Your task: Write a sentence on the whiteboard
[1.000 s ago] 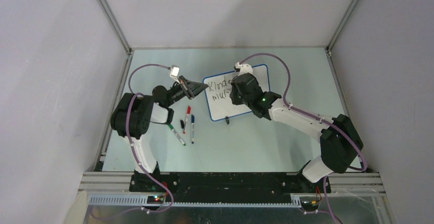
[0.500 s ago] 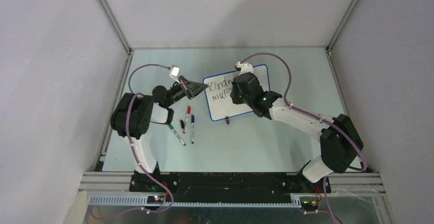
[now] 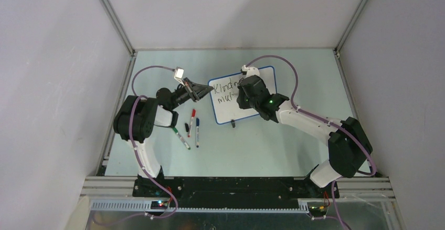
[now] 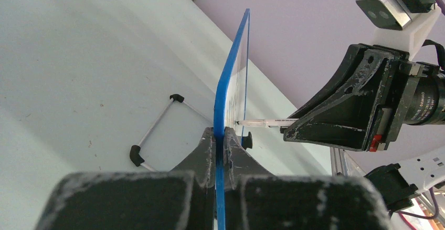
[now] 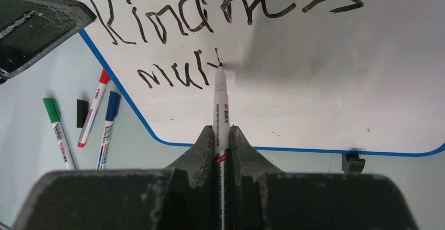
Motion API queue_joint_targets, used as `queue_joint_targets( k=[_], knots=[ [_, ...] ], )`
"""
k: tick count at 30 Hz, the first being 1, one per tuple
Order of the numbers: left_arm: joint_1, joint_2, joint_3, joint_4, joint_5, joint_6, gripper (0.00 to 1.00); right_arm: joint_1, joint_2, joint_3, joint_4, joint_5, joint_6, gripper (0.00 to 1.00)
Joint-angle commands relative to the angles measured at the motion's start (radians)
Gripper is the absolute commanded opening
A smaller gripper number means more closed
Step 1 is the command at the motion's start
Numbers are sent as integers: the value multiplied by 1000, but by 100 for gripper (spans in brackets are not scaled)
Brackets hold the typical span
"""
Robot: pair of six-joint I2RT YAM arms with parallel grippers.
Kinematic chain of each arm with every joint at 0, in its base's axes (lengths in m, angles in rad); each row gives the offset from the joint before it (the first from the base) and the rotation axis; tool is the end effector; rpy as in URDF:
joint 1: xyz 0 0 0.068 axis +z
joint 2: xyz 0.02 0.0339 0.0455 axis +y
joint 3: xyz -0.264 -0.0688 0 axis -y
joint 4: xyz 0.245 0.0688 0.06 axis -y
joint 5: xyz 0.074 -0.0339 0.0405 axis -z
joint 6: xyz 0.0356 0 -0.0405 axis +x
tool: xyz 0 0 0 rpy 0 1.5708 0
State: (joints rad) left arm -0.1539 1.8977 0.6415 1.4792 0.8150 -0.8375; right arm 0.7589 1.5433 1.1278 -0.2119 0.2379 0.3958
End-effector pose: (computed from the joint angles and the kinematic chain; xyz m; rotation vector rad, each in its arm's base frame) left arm 0.3257 -0.0767 0.1709 0.2398 1.5474 -1.3435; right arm 0.2590 0.2341 0.2697 -0.2654 2.1892 0.3924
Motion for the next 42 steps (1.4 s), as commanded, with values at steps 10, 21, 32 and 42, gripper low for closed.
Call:
queue_joint_targets(
  k=[10,21,32,42],
  knots=[
    [8,-54,-9,53,-3,40,0,-3,11,32,-24,-17,30,0],
    [7,-55,-11,53,-2,42,0,-7,10,31,-51,-24,48,0],
    [7,-56,-12,53,-4,43,0,-11,-2,32,-75,-8,60,0],
    [8,-55,-13,53,-5,43,0,-3,-44,21,-75,45,53,0]
  ],
)
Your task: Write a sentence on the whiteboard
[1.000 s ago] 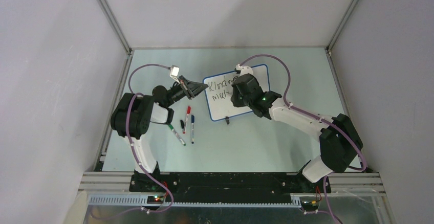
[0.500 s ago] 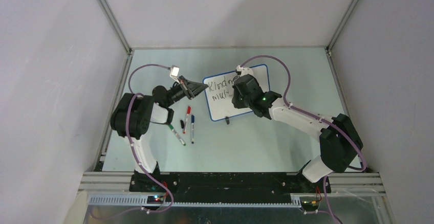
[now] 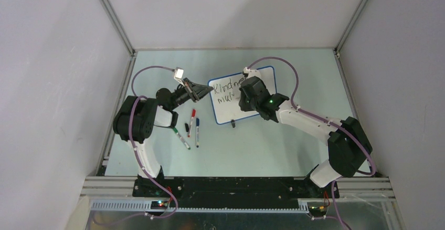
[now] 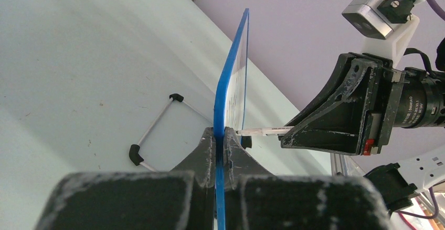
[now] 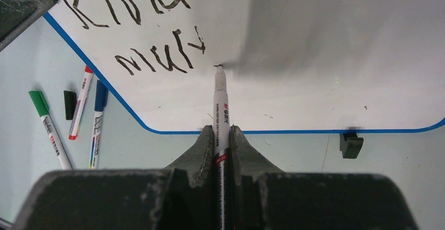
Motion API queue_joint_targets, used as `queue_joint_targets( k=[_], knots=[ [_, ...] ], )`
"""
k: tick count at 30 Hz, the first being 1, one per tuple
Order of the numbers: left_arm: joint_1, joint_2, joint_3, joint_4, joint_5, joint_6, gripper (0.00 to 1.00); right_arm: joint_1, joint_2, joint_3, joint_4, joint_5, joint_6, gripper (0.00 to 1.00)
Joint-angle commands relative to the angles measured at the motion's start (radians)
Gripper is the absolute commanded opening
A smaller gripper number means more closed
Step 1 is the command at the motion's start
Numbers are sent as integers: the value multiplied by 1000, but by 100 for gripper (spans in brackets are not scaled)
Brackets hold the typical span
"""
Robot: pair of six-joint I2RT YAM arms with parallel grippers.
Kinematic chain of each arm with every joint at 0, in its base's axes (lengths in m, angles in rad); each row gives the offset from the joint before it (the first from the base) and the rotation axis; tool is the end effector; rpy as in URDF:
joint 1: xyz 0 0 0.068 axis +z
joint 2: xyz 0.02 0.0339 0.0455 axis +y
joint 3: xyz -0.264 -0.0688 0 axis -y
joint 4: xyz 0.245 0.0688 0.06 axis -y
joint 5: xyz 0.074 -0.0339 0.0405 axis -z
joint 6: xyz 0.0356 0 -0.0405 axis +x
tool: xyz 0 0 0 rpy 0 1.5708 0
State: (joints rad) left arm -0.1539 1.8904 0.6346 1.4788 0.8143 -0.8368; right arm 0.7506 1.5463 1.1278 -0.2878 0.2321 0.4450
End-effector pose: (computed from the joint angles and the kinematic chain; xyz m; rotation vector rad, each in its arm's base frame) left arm 0.3240 -0.0765 0.1715 0.2396 1.5471 -1.3425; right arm 0.2575 0.2289 0.2622 -0.2257 2.2704 0.3721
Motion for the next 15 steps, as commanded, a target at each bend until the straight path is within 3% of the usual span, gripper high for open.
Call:
queue_joint_targets(
  k=[1,9,15],
  knots=[
    [7,-49,-6,54,-5,42,0,13,-70,11,19,58,-1,0],
    [8,-47,-5,54,-7,42,0,23,-260,-185,261,40,-51,0],
    [8,-43,-1,54,-6,41,0,27,-246,-216,326,26,-58,0]
  ],
)
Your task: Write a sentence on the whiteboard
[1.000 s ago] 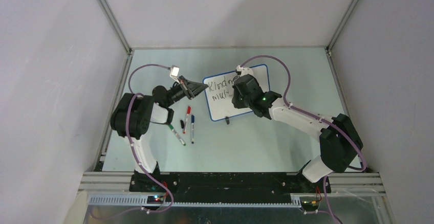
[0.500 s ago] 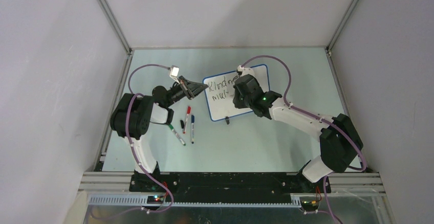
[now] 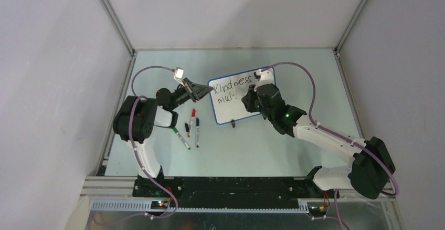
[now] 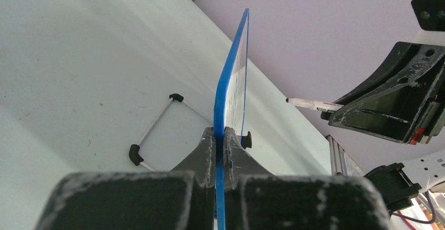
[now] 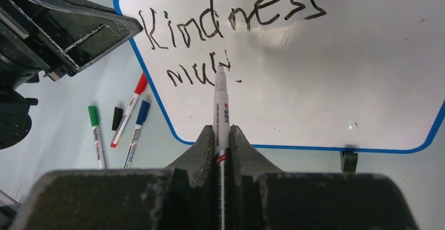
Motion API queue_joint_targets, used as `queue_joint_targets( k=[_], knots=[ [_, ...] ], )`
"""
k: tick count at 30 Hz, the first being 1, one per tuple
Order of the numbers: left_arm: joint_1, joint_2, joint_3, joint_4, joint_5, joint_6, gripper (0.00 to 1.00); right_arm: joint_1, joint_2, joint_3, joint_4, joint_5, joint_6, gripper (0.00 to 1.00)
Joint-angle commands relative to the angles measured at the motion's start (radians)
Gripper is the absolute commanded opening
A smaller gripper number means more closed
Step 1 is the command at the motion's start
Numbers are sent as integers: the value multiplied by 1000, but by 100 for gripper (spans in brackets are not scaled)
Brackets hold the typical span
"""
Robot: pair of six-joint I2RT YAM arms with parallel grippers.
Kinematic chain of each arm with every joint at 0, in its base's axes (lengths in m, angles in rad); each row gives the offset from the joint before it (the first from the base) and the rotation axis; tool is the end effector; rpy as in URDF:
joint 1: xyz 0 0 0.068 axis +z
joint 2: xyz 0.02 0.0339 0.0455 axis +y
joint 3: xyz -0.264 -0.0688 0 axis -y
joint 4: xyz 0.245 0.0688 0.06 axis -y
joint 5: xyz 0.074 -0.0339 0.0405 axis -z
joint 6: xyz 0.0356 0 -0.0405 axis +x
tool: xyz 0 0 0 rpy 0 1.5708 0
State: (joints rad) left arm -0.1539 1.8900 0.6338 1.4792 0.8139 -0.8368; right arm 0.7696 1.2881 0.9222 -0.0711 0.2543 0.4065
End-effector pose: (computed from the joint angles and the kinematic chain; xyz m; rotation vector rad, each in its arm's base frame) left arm 0.3238 -0.0764 0.1715 0.2393 1.5470 -1.3423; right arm 0.2180 0.1988 0.2895 -0.2032 2.0179 0.4988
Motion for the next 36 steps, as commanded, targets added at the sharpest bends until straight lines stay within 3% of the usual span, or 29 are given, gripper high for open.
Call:
queue_joint_targets(
  k=[1,36],
  knots=[
    [8,-43,-1,53,-7,40,0,12,20,-10,119,6,-21,0],
    [7,-42,-3,53,-5,39,0,16,187,42,139,-6,-20,0]
  ],
)
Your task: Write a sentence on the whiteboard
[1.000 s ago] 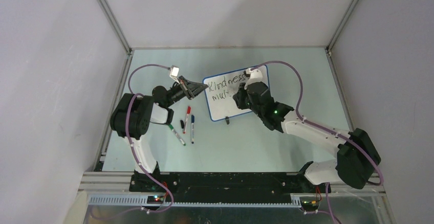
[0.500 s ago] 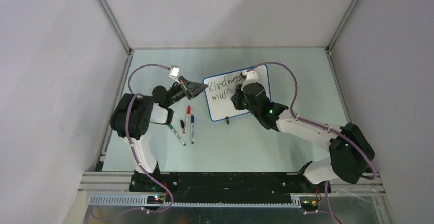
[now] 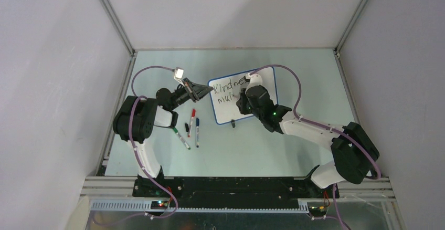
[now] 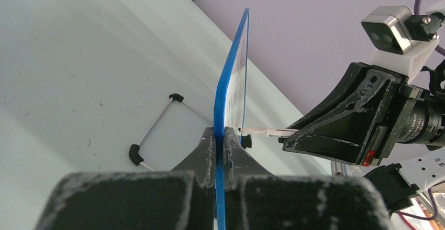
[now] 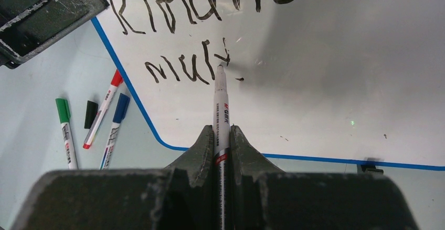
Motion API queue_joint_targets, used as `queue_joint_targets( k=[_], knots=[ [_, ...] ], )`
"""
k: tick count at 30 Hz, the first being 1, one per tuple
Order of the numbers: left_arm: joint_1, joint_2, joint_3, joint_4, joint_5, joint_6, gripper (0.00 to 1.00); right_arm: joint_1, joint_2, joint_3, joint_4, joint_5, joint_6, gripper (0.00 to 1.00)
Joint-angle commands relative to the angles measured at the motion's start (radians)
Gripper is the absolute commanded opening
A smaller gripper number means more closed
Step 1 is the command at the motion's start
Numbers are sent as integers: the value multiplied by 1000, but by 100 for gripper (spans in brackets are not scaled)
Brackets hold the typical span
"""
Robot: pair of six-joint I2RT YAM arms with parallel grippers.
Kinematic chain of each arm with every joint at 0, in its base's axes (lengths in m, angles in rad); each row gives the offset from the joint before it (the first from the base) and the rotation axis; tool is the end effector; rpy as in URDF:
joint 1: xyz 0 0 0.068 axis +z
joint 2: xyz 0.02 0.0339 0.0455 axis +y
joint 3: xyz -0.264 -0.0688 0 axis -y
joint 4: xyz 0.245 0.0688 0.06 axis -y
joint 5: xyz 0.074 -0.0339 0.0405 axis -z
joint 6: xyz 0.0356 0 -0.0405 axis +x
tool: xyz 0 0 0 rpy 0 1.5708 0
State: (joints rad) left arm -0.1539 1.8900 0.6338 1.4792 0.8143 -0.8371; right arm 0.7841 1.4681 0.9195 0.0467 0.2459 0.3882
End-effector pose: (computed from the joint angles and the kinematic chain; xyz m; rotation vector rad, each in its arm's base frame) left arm 0.3238 -0.0764 0.1715 0.2394 1.5472 -1.3428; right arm 0.2386 0.2258 0.2473 -0.2604 2.0734 0.4678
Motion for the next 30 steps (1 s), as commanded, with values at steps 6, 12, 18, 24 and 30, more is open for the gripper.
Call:
queue_joint_targets(
  k=[6,12,18,24,30],
  knots=[
    [8,-42,-1,54,-6,39,0,-1,8,45,26,1,-3,0],
    [7,-43,-2,53,-6,39,0,-4,25,63,20,-3,-3,0],
    [8,-42,-2,53,-6,39,0,-6,31,71,7,12,3,0],
    [7,-45,-2,53,-5,41,0,-16,28,71,-12,29,25,0],
    [8,-45,-2,53,-6,41,0,-21,22,71,-28,51,40,0]
  ],
)
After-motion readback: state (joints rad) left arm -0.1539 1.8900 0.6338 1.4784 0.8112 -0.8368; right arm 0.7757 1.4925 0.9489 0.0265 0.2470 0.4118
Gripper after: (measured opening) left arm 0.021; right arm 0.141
